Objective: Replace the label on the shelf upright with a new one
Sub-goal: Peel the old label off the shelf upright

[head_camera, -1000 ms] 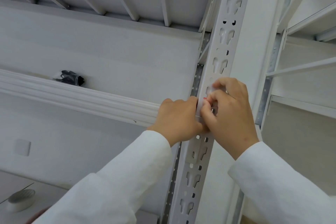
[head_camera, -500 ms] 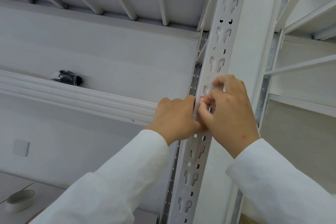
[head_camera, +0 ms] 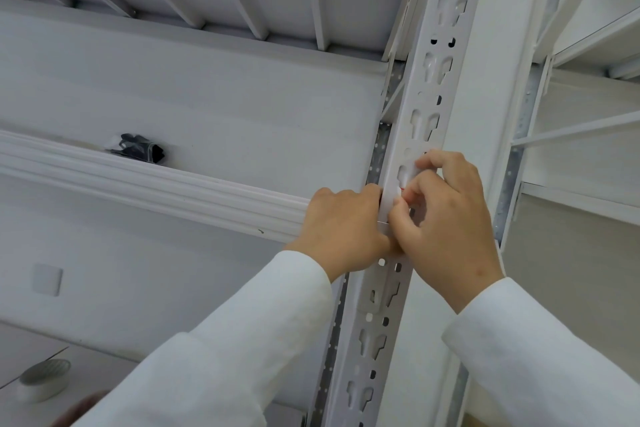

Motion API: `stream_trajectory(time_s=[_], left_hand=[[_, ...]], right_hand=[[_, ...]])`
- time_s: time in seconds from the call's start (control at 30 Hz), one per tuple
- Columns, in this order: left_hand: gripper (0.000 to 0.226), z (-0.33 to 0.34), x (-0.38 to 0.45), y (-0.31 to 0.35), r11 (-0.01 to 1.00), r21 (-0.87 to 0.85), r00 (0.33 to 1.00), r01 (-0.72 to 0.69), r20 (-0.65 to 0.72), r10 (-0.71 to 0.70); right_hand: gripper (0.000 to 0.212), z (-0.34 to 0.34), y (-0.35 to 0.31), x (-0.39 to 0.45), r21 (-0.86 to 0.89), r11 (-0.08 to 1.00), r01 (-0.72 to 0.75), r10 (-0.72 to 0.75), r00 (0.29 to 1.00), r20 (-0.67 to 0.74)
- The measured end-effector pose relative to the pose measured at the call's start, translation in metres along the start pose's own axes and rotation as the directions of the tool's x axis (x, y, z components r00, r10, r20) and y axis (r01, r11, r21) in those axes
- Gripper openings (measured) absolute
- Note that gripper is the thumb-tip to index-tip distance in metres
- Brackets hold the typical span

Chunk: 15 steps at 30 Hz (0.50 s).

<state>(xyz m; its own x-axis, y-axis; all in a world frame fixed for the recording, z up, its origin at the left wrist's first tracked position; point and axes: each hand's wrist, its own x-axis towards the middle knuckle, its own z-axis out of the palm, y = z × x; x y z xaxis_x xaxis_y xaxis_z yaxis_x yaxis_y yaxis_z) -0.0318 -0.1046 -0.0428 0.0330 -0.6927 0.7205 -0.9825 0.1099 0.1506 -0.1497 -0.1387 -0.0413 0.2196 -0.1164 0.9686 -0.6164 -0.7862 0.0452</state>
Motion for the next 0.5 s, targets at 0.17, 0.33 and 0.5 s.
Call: stream_trajectory(time_s=[0.17,0.33,0.5], left_hand=[[0.036,0.002,0.002,-0.001,0.997,0.074,1.0,-0.024,-0.001,0.024],[0.042,0.0,-0.001,0.003,1.0,0.003,1.0,-0.003,0.004,0.003],[0.041,-0.002,-0.003,0.002,1.0,-0.022,1.0,-0.002,-0.006,0.002]], right_hand=[[0.025,-0.007,-0.008,-0.001,0.061,0.998,-0.024,0.025,1.0,-0.008],[0.032,-0.009,-0.013,0.015,-0.218,0.976,-0.005,-0.009,0.998,-0.064],[0.02,-0.012,-0.017,0.02,-0.337,0.939,-0.073,0.122,0.984,0.127]])
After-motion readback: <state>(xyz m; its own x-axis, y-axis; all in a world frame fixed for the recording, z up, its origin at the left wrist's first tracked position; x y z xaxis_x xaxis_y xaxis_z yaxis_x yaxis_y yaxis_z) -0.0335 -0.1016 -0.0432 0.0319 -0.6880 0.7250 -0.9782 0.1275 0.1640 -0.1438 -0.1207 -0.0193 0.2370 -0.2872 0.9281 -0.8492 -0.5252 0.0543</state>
